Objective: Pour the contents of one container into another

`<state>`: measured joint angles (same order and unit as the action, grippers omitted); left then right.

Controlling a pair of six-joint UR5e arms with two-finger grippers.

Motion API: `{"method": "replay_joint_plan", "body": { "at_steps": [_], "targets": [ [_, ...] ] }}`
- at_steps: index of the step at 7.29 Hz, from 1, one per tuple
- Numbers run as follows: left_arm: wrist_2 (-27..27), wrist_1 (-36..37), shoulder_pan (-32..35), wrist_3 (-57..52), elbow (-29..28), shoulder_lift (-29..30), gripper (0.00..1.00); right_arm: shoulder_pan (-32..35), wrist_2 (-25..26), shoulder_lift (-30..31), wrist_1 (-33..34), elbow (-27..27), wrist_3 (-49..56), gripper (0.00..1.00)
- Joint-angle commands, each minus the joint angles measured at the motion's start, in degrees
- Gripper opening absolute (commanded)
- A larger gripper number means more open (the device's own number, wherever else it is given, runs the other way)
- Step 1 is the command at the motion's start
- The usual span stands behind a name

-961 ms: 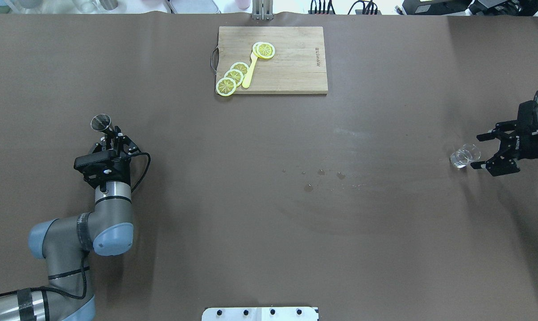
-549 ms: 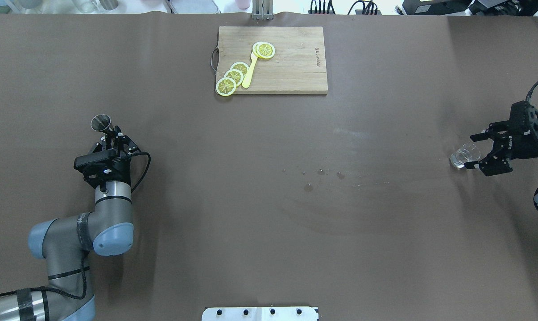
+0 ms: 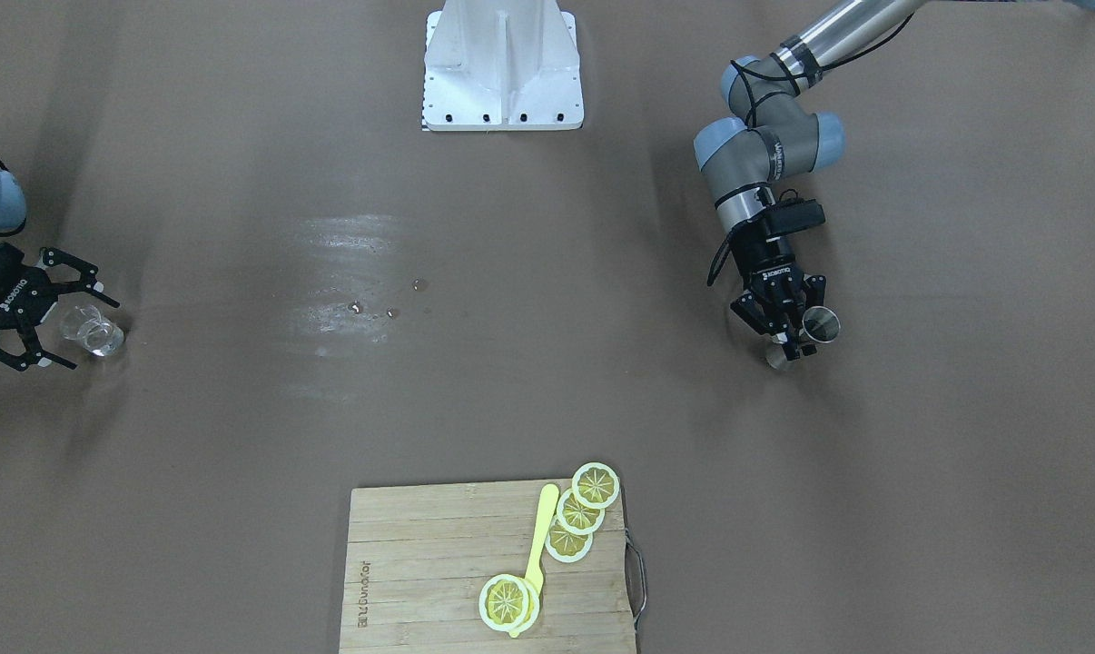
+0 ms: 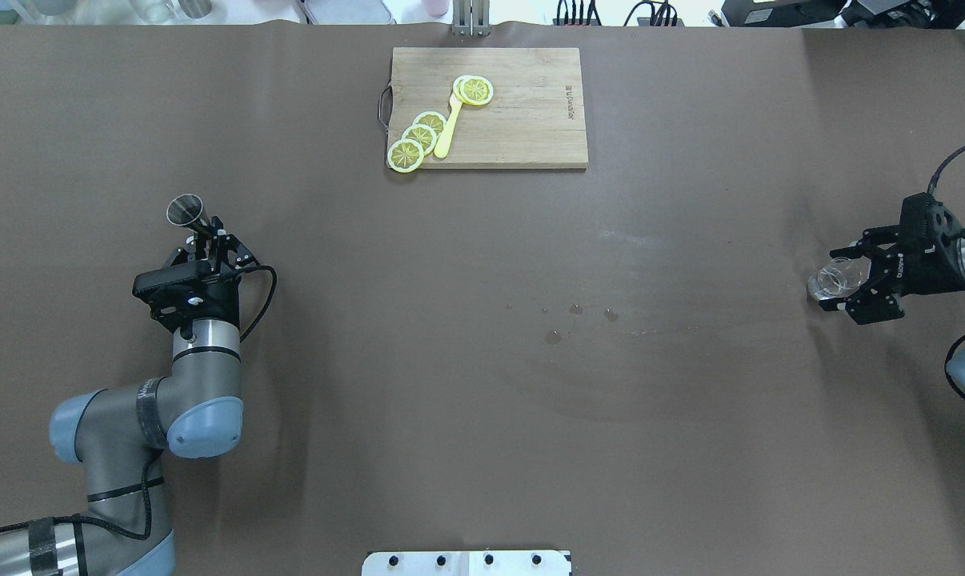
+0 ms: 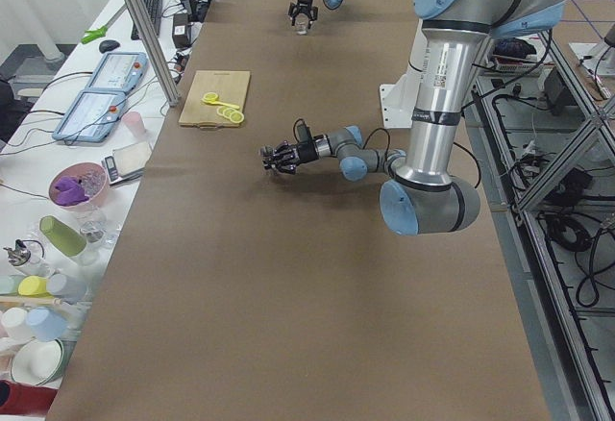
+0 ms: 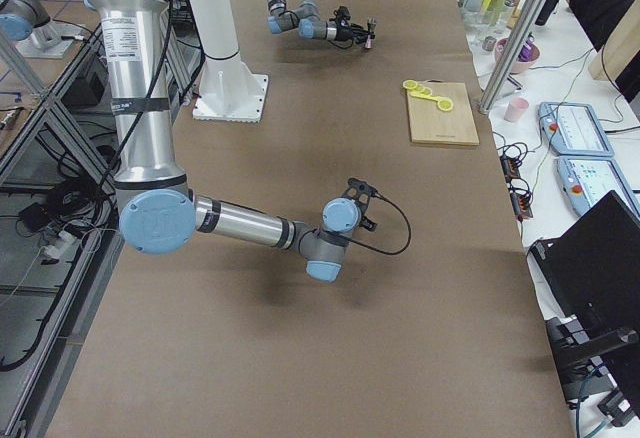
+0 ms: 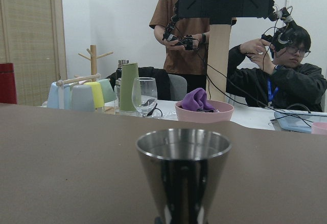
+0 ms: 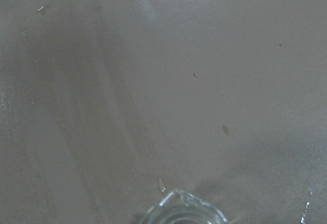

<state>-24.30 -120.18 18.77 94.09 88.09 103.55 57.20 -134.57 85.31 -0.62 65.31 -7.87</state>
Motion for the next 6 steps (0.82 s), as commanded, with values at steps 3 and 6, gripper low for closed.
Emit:
{"method": "replay_joint_plan", "body": {
  "at_steps": [3,6],
  "targets": [
    [-0.6,0.6,0.1,-13.3,9.5,0.4,0.00,-0.3,0.3,-0.1,-0.8,-0.8,0.1,0.92],
    [-3.3,0.6,0.1,-15.6,9.7,3.8,0.00,-0.5,1.0,-1.0,-2.0,-2.4,0.1,0.74]
  ]
}}
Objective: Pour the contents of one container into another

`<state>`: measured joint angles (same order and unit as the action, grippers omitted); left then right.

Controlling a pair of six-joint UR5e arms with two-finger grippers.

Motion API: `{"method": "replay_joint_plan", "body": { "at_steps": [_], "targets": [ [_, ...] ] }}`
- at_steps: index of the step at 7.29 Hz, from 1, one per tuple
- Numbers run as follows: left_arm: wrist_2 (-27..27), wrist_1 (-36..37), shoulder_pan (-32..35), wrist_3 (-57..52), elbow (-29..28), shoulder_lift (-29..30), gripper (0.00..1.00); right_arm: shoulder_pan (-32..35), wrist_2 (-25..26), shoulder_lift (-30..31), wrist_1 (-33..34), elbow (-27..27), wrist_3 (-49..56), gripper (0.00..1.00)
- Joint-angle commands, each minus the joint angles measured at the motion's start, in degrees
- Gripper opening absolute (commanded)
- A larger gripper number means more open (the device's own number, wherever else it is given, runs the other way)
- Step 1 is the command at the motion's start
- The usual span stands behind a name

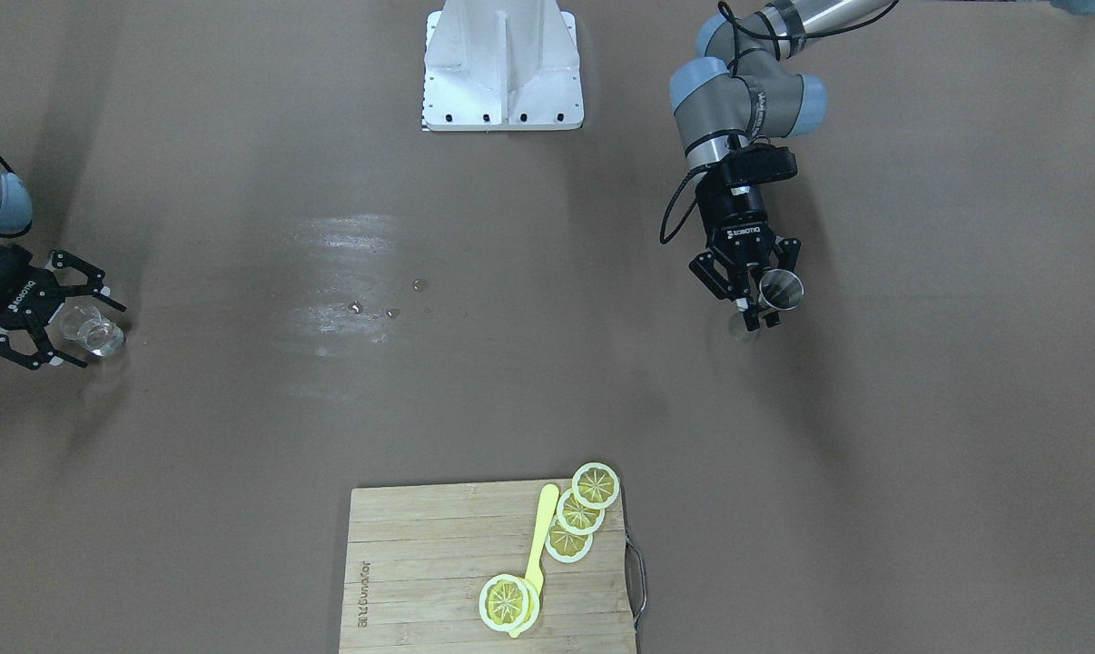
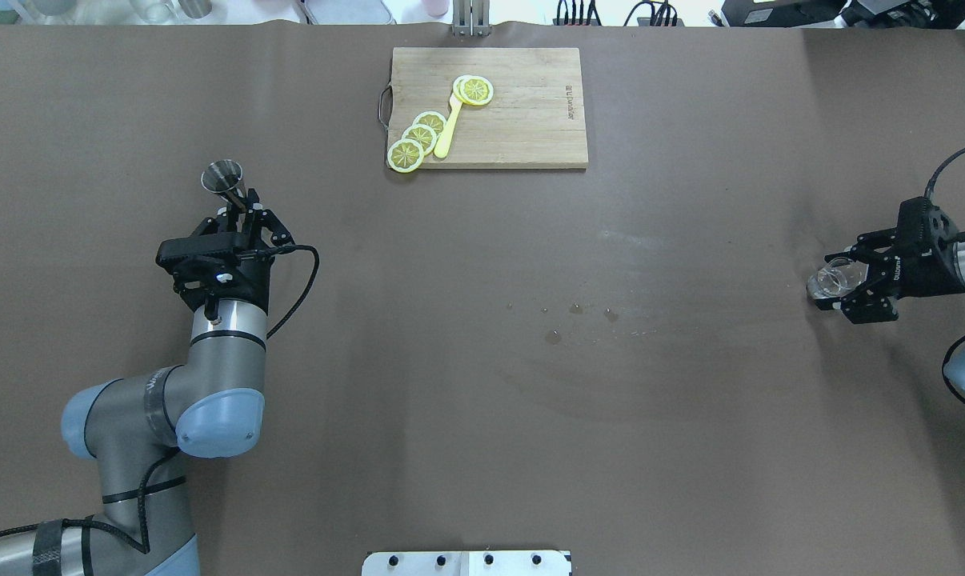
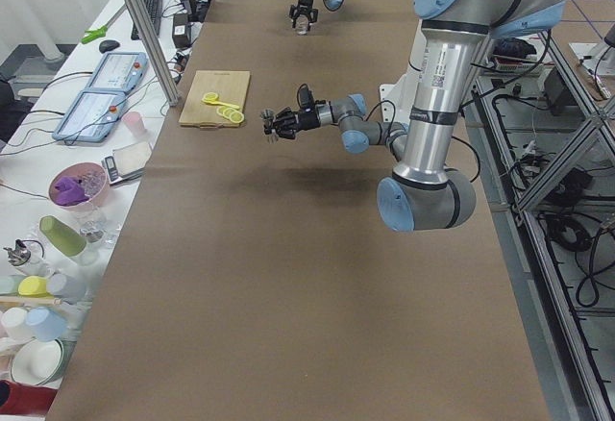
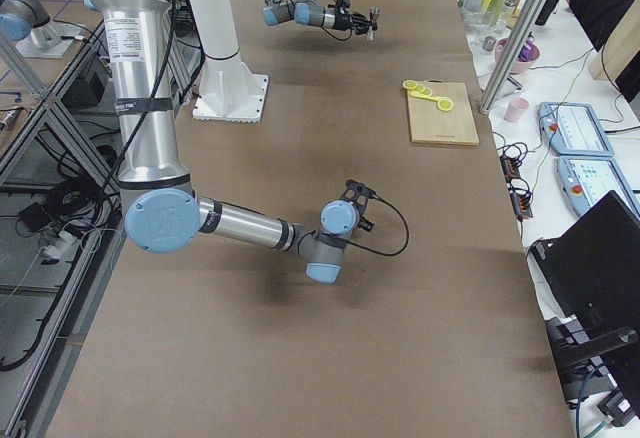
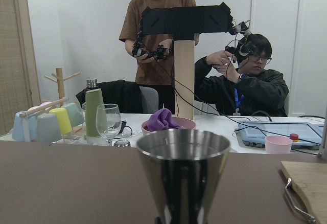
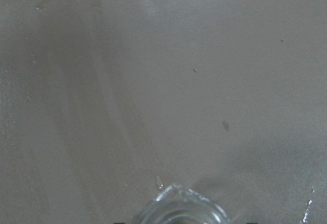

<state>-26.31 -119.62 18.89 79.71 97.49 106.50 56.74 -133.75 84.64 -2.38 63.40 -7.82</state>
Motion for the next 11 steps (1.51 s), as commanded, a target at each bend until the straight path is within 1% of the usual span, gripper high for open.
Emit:
{"method": "replay_joint_plan", "body": {
  "at_steps": [1,2,3,5,6,7,8,9,10,11],
  "targets": [
    [-3.4,-0.5,0.0,-4.8,0.4,1.9,0.00,0.0,0.2,-0.4,-0.3,-0.4,0.2,0.60],
    [-4.8,-0.3,0.0,-5.4,0.1,2.8,0.00,0.0,0.2,-0.5,-0.3,-0.4,0.3,0.48],
    [-7.1,-0.8,0.1,-11.5,0.6,3.5,0.00,0.0,0.2,-0.6,-0.6,-0.4,0.4,0.37],
    [-10.9,-1.7,0.1,-19.7,1.0,5.3,0.00,0.0,-0.1,-0.6,-1.1,0.0,0.4,0.10],
    [-13.3,-6.3,0.3,-26.6,1.0,5.6,0.00,0.0,0.0,-0.6,-2.9,0.2,0.8,0.00],
    [-17.3,-12.2,0.9,-34.1,0.9,5.9,0.00,0.0,0.1,-0.6,-4.7,0.5,0.9,0.00],
    [-20.1,-16.2,1.6,-41.1,0.9,6.1,0.00,0.0,0.5,-0.7,-6.2,0.5,1.0,0.00],
    [-24.0,-19.9,2.5,-46.9,0.8,6.8,0.00,0.1,0.0,-1.1,-6.1,1.5,0.9,0.00],
    [-30.1,-23.2,4.5,-53.5,0.8,7.8,0.00,0.2,-0.5,-0.9,-5.2,3.0,0.2,0.00],
    [-36.1,-24.0,7.4,-61.0,0.6,9.9,0.00,0.2,-0.6,-1.1,-4.6,3.7,0.2,0.00]
  ]
}}
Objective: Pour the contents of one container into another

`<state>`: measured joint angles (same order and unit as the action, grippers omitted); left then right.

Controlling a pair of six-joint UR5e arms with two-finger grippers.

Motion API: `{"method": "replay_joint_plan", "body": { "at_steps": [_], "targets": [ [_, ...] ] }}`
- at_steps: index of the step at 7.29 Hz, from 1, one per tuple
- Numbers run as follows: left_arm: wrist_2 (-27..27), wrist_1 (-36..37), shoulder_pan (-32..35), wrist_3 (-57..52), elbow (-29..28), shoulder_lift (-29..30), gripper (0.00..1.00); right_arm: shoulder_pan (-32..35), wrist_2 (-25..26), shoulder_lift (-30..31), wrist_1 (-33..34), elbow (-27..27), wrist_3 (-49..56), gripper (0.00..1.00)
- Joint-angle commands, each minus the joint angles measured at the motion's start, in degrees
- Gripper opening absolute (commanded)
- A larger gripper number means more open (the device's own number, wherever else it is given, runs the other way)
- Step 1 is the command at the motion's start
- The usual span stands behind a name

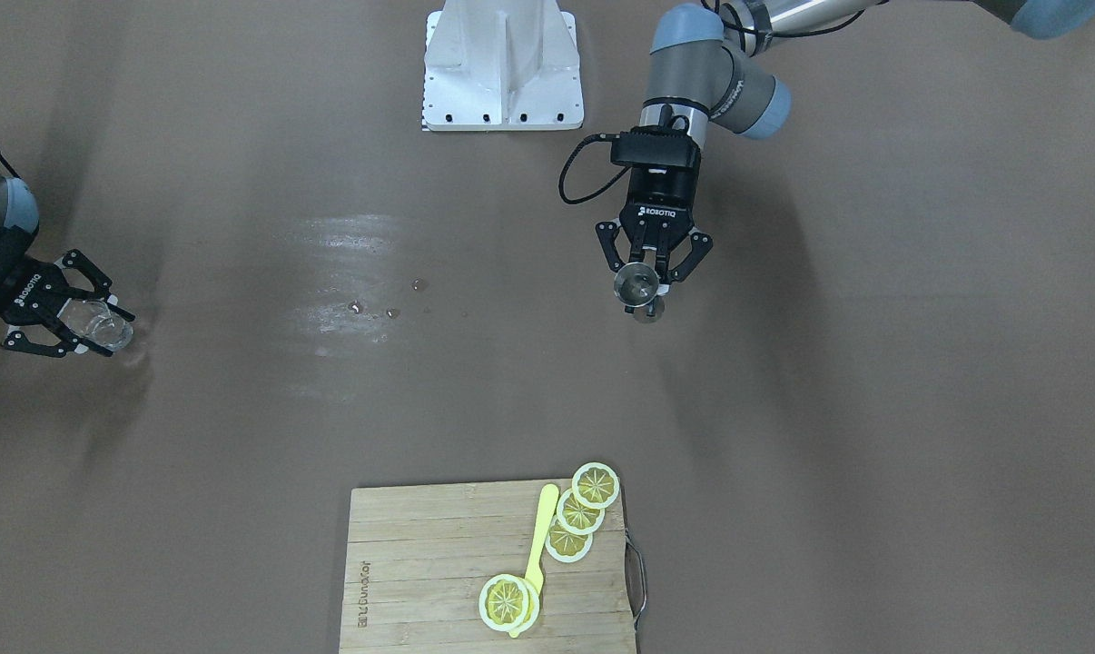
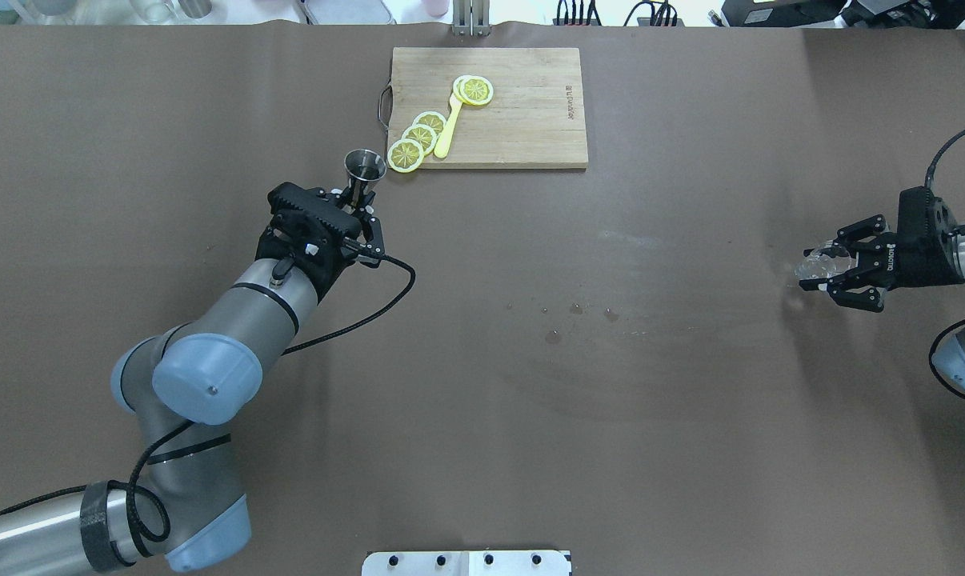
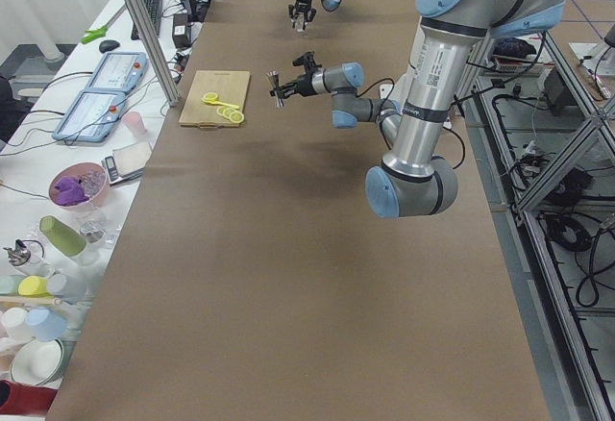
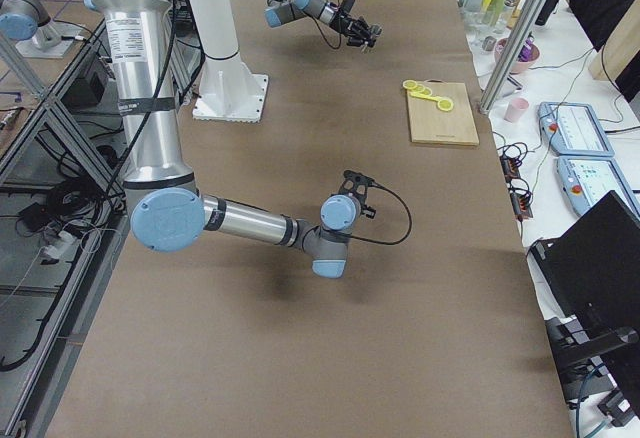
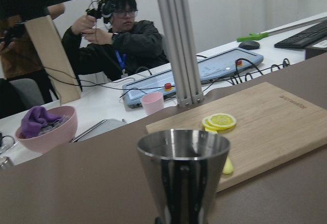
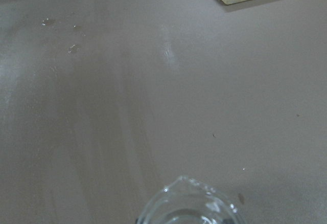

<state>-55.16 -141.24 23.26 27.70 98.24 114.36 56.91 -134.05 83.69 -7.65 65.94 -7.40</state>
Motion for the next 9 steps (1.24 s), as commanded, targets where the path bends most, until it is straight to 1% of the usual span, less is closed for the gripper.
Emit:
{"method": "replay_joint_plan", "body": {
  "at_steps": [1,3,4,5,6,8,9],
  "targets": [
    [-12.2,-2.4,5.7,-11.9,-0.3,3.1,0.00,-0.2,-0.3,-0.1,5.1,4.8,-0.2,0.00],
    [-23.6,-2.5,9.3,-14.8,-1.3,4.7,0.00,-1.2,-0.3,0.2,25.0,20.8,-0.2,0.00],
    [-28.0,-3.4,10.1,-16.4,-2.8,5.6,0.00,-2.7,0.5,0.2,31.8,25.9,-0.2,0.00],
    [-31.4,-6.2,10.3,-17.1,-5.8,6.3,0.00,-3.4,0.5,0.2,33.5,27.0,-0.2,0.00],
    [-36.2,-7.8,11.6,-19.6,-8.4,8.0,0.00,-4.1,0.7,0.0,35.4,27.8,0.0,0.00],
    [-46.1,-7.9,14.1,-20.6,-10.6,10.3,0.00,-5.7,1.9,-2.5,41.6,30.5,0.8,0.00],
    [-49.7,-7.9,14.7,-20.7,-11.7,11.6,0.00,-7.7,4.5,-2.7,42.1,31.4,0.9,0.00]
  ]
}}
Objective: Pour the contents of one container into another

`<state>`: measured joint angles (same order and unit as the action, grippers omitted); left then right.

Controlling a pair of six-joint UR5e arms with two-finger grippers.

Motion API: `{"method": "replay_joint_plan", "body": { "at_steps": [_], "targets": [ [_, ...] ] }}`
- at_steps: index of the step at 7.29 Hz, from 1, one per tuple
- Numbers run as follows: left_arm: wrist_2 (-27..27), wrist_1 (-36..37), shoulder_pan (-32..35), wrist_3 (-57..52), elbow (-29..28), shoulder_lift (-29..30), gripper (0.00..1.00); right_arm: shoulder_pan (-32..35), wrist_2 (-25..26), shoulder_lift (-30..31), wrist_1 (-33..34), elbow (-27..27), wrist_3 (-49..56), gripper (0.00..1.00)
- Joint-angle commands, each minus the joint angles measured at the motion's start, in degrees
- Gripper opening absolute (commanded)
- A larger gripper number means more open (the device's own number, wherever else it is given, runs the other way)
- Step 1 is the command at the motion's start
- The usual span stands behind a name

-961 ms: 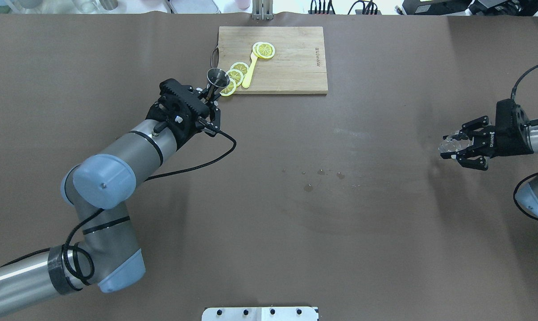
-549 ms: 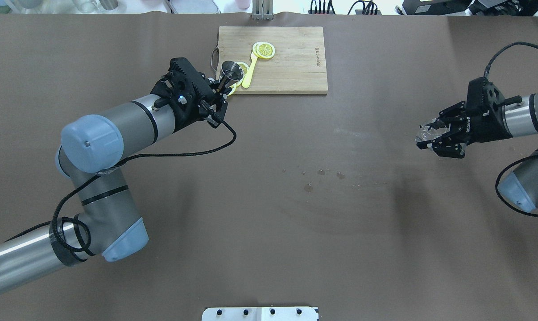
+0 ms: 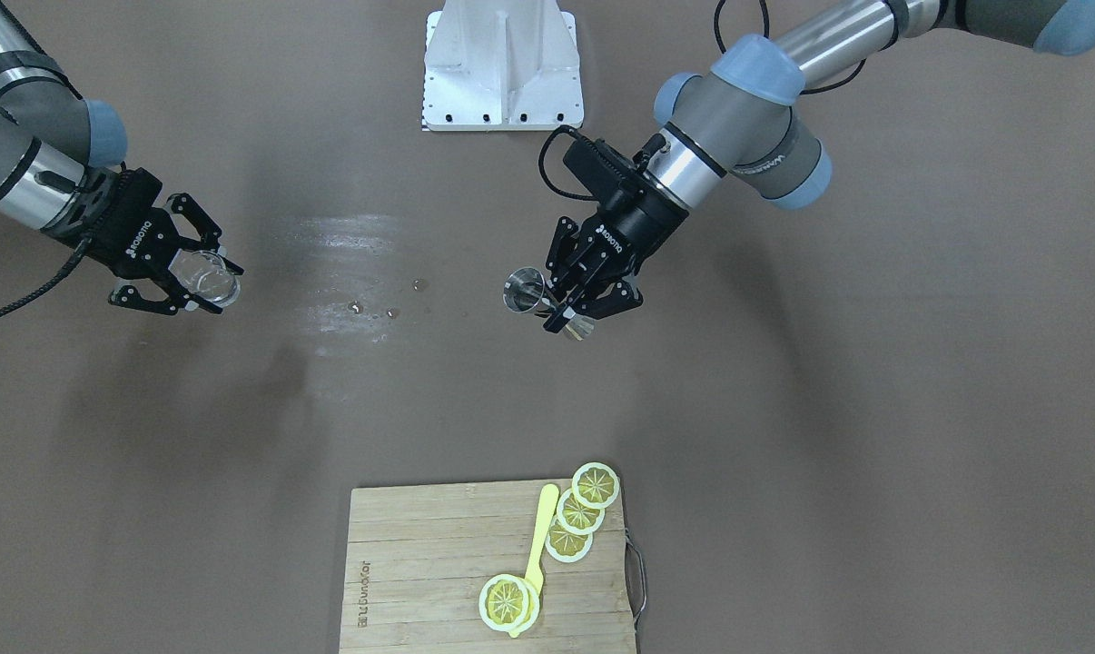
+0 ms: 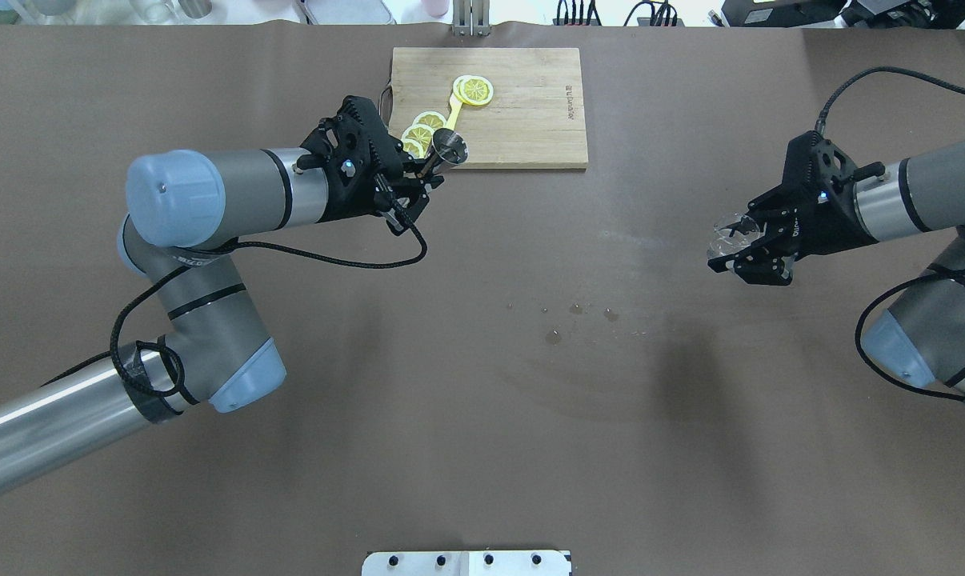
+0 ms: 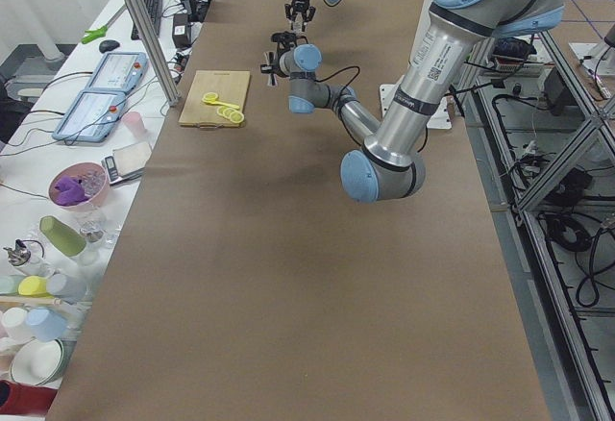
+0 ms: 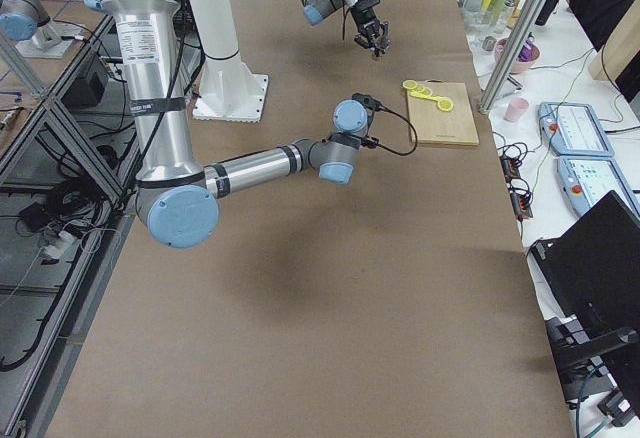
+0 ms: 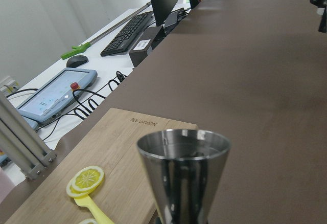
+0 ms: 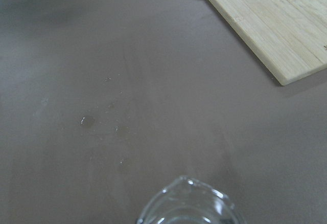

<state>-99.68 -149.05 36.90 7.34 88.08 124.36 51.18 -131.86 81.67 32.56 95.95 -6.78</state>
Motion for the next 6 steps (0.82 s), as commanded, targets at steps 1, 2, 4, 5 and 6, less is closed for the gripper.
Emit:
{"method": "replay_joint_plan", "body": {
  "at_steps": [1,2,4,5,6],
  "targets": [
    [-8.8,-0.2,2.5,-0.4,-3.8,3.4,0.00,-2.6,3.4,-1.2,3.8,1.8,1.5,0.00],
    [-11.7,-1.4,3.7,-2.4,-7.1,5.3,0.00,-2.8,4.4,-1.2,5.1,2.5,3.4,0.00],
    [-14.8,-10.5,4.4,-3.1,-18.8,10.7,0.00,-4.6,6.2,-1.2,14.0,9.7,4.4,0.00],
    [-14.8,-14.2,4.3,-3.1,-23.6,13.0,0.00,-6.1,6.5,-1.9,19.3,11.7,5.5,0.00],
    [-14.8,-17.6,4.2,-2.8,-27.3,14.6,0.00,-6.0,6.7,-2.6,21.3,12.5,8.2,0.00]
  ]
}}
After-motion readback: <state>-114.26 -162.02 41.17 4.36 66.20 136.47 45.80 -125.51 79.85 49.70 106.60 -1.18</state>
